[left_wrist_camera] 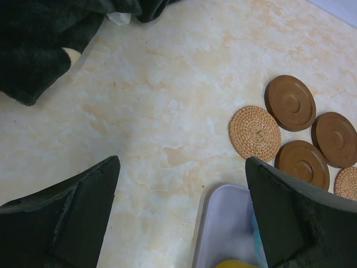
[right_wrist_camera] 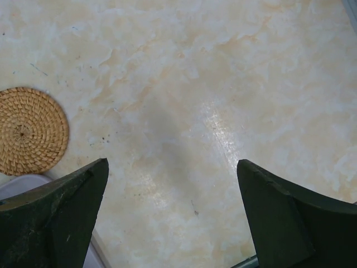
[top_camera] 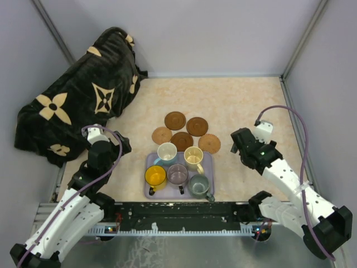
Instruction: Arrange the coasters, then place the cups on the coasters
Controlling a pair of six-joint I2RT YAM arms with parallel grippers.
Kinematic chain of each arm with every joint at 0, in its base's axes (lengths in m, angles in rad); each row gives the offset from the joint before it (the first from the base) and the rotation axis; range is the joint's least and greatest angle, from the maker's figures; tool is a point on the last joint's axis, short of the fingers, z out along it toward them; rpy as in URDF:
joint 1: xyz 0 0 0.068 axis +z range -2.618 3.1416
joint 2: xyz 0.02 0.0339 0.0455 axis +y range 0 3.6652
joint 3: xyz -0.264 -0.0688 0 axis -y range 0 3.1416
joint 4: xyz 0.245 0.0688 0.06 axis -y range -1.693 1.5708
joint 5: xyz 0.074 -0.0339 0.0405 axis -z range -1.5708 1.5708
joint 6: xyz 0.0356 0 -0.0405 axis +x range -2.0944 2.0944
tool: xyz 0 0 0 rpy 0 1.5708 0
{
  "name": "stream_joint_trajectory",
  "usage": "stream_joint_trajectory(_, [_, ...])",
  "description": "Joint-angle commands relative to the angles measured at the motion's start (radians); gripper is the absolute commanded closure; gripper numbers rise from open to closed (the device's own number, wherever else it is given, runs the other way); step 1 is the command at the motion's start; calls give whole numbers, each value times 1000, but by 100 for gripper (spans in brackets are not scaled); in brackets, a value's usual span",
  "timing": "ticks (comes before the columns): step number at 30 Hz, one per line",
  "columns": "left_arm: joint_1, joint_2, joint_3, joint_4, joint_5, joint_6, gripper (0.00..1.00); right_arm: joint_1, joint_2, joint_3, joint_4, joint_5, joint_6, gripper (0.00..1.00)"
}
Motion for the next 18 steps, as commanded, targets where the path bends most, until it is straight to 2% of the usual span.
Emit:
stream_joint_trajectory(1, [2,-6,-6,-7,2,-11,0,-4,5,16,0,42,31,1])
stream_joint_trajectory(18, [3,-2,-19,1,20,-19,0,-4,-20,3,14,18,30,1])
